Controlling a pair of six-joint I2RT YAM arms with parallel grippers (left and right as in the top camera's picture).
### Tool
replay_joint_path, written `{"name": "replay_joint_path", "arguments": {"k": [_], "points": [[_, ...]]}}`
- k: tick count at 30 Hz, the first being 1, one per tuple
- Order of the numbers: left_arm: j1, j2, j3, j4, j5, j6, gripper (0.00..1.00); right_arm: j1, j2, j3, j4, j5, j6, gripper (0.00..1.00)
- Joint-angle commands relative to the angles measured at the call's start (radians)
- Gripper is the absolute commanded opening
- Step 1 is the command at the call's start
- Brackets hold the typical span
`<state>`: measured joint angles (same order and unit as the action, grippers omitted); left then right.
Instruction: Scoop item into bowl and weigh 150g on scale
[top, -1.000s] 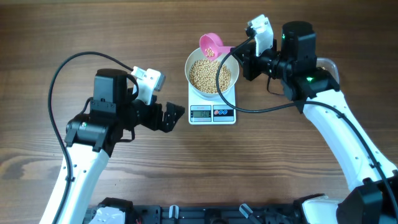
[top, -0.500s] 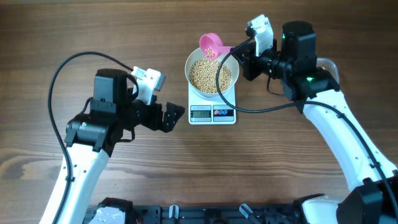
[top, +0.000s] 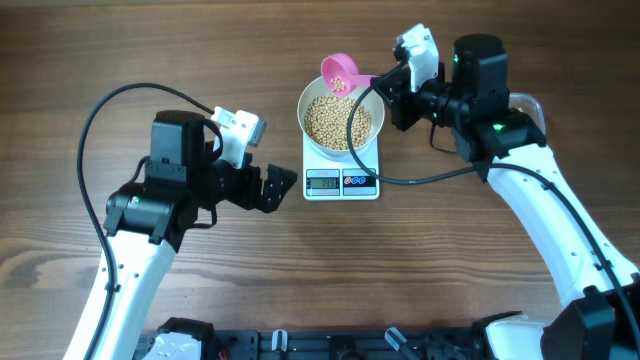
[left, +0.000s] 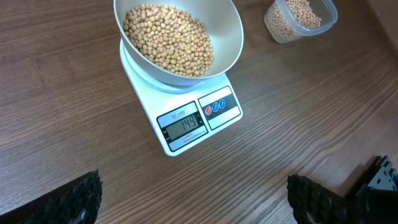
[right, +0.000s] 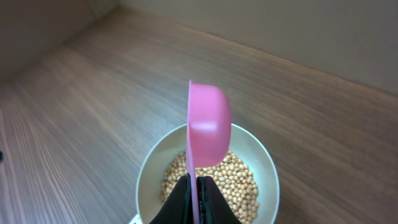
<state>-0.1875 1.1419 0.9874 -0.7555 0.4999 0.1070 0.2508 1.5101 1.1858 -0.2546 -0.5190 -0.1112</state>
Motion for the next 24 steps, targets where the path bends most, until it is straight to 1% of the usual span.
{"name": "replay_joint_path", "arguments": {"k": [1,5,8,11,24], "points": [[0.007,0.005,0.0,0.003,0.015,-0.006,1.0,-0.003,-0.001,0.014,-0.012,0.004,-0.125,0.04],[0.007,0.005,0.0,0.003,0.015,-0.006,1.0,-0.003,-0.001,0.014,-0.013,0.002,-0.134,0.04],[0.007,0.005,0.0,0.003,0.015,-0.006,1.0,-0.002,-0.001,0.014,-0.015,0.002,-0.219,0.04],[0.007,0.005,0.0,0.003,0.015,-0.006,1.0,-0.002,-0.001,0.014,-0.015,0.002,-0.264,0.04],[0.007,0.005,0.0,0.003,0.015,-0.007,1.0,-0.002,-0.001,0.014,-0.015,0.002,-0.251,0.04]]}}
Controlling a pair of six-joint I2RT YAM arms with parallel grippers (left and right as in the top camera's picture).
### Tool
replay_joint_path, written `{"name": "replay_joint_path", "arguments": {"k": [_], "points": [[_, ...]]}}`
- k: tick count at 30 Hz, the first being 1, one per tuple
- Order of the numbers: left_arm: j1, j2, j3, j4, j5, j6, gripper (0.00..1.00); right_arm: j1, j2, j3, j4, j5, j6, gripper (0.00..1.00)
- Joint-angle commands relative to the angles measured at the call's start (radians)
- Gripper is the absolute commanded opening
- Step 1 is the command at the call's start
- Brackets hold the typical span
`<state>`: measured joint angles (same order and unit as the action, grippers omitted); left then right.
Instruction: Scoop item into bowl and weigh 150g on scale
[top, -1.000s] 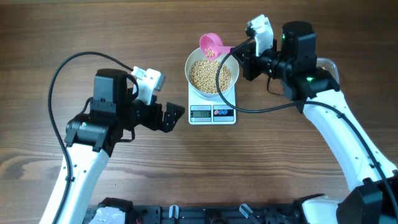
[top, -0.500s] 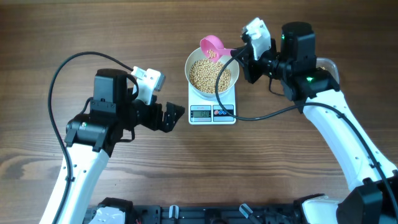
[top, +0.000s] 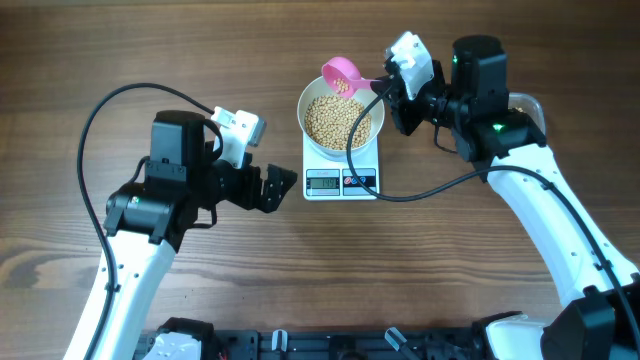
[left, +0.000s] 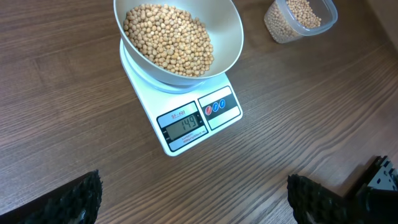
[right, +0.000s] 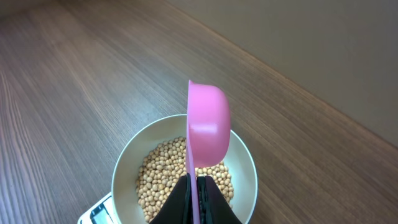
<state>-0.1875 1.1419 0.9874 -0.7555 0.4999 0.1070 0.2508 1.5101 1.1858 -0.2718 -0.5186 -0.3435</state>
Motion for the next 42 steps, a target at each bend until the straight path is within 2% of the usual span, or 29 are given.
{"name": "replay_joint_path", "arguments": {"k": [1,15,19,26,38,42], "points": [[0.007,0.005,0.0,0.003,0.015,-0.006,1.0,-0.002,-0.001,0.014,0.002,0.002,-0.018,0.04],[0.007,0.005,0.0,0.003,0.015,-0.006,1.0,-0.002,-0.001,0.014,0.018,0.001,0.326,0.04],[0.007,0.005,0.0,0.003,0.015,-0.007,1.0,-0.002,-0.001,0.014,0.018,0.002,0.28,0.04],[0.007,0.005,0.0,0.003,0.015,-0.006,1.0,-0.002,0.002,0.014,-0.022,0.009,0.035,0.04],[0.007,0.005,0.0,0.003,0.015,-0.006,1.0,-0.002,0.011,0.014,-0.026,-0.029,0.039,0.04],[0.007,0.005,0.0,0.003,0.015,-0.006,1.0,-0.002,0.018,0.014,-0.05,-0.017,-0.026,0.04]]}}
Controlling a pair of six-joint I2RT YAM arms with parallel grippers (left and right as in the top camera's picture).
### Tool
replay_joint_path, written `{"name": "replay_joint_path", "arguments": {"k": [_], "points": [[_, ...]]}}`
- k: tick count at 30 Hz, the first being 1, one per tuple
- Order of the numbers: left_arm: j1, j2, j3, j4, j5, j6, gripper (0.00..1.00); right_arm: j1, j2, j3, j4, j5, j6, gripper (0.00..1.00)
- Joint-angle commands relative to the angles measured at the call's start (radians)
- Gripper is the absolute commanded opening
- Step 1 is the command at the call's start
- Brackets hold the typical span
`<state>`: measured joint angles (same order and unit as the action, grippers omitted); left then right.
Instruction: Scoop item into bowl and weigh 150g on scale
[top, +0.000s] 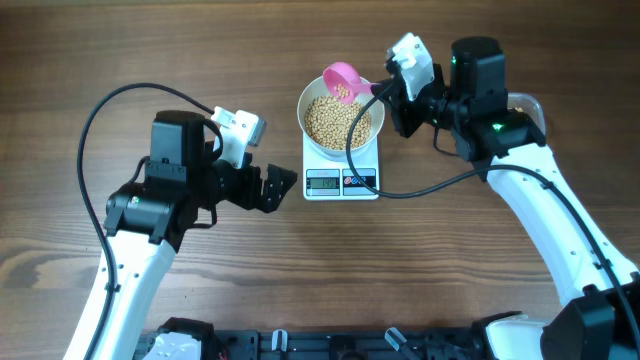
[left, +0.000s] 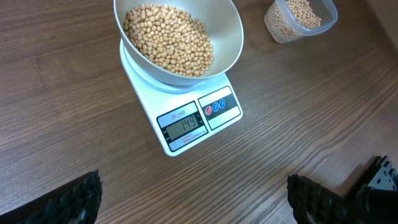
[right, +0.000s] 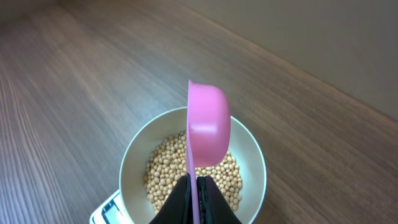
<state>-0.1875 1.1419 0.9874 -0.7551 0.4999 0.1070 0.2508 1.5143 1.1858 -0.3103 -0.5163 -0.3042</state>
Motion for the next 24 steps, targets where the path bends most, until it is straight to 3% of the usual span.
{"name": "replay_joint_path", "arguments": {"k": [1,13,19,24], "points": [[0.007,0.005,0.0,0.002,0.015,-0.006,1.0,-0.002,0.013,0.014,-0.009,-0.019,-0.066,0.04],[0.007,0.005,0.0,0.002,0.015,-0.006,1.0,-0.002,0.014,0.016,-0.019,0.05,-0.173,0.04],[0.007,0.005,0.0,0.002,0.015,-0.006,1.0,-0.001,0.011,0.019,-0.016,-0.031,-0.101,0.04],[0.007,0.005,0.0,0.002,0.015,-0.006,1.0,-0.002,0.011,0.019,0.003,-0.047,0.104,0.04]]}}
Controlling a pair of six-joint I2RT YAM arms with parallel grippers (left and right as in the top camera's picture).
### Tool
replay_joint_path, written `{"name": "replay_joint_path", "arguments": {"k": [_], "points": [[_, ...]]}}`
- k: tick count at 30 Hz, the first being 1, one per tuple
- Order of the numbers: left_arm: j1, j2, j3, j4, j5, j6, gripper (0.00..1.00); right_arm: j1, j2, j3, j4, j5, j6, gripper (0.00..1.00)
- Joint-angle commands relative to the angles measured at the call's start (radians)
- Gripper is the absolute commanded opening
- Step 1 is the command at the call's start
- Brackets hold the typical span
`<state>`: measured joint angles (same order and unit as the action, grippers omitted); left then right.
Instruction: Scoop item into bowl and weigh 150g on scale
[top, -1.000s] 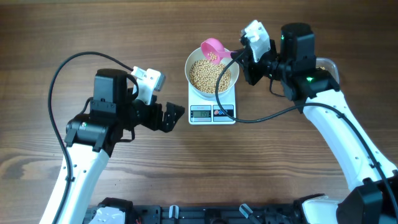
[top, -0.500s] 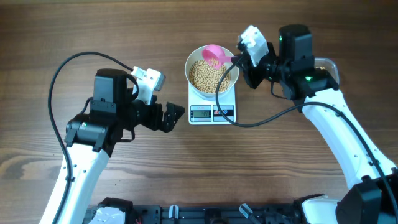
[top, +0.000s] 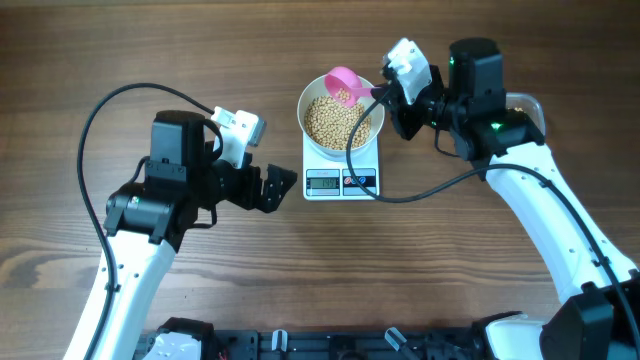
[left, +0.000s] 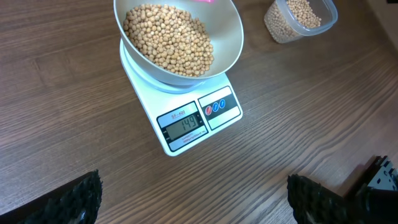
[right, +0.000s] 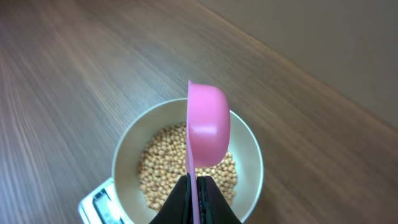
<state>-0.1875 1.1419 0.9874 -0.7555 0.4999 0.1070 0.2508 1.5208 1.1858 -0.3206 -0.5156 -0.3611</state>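
Note:
A white bowl (top: 312, 125) full of tan beans (top: 335, 118) stands on a small white scale (top: 341, 182); its display (left: 182, 126) reads 149. My right gripper (right: 194, 186) is shut on the handle of a pink scoop (right: 208, 129), held on edge above the bowl's far side (top: 346, 86). Off to the left of the scale, my left gripper (top: 283, 186) hangs open with nothing in it; its black fingertips (left: 78, 199) sit at the lower corners of the left wrist view.
A clear plastic tub (left: 298, 18) with more beans stands right of the scale, mostly hidden under the right arm in the overhead view. A black cable (top: 420, 185) loops from the right arm past the scale's right side.
The scoop sits slightly further over the bowl. The scale reads 149 as before and the left arm has not moved.
The scoop was held on edge at the bowl's far rim throughout, shifting only a little over the beans at each moment. The reading stayed at 149. My left gripper stayed open beside the scale.

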Motion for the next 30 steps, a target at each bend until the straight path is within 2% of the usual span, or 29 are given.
{"name": "replay_joint_path", "arguments": {"k": [1,21,23,27,28,30], "points": [[0.007,0.005,0.0,0.003,0.015,-0.006,1.0,-0.002,0.004,0.019,0.012,-0.065,0.145,0.04],[0.007,0.005,0.0,0.003,0.015,-0.006,1.0,-0.002,0.004,0.019,0.009,-0.063,0.111,0.04],[0.007,0.005,0.0,0.003,0.015,-0.006,1.0,-0.001,0.005,0.019,-0.003,-0.063,0.047,0.04],[0.007,0.005,0.0,0.003,0.015,-0.006,1.0,0.012,0.005,0.019,-0.085,-0.032,-0.211,0.04],[0.007,0.005,0.0,0.003,0.015,-0.006,1.0,0.016,0.005,0.019,-0.092,0.0,-0.215,0.04],[0.007,0.005,0.0,0.003,0.015,-0.006,1.0,0.018,0.005,0.019,-0.074,0.037,-0.131,0.04]]}}
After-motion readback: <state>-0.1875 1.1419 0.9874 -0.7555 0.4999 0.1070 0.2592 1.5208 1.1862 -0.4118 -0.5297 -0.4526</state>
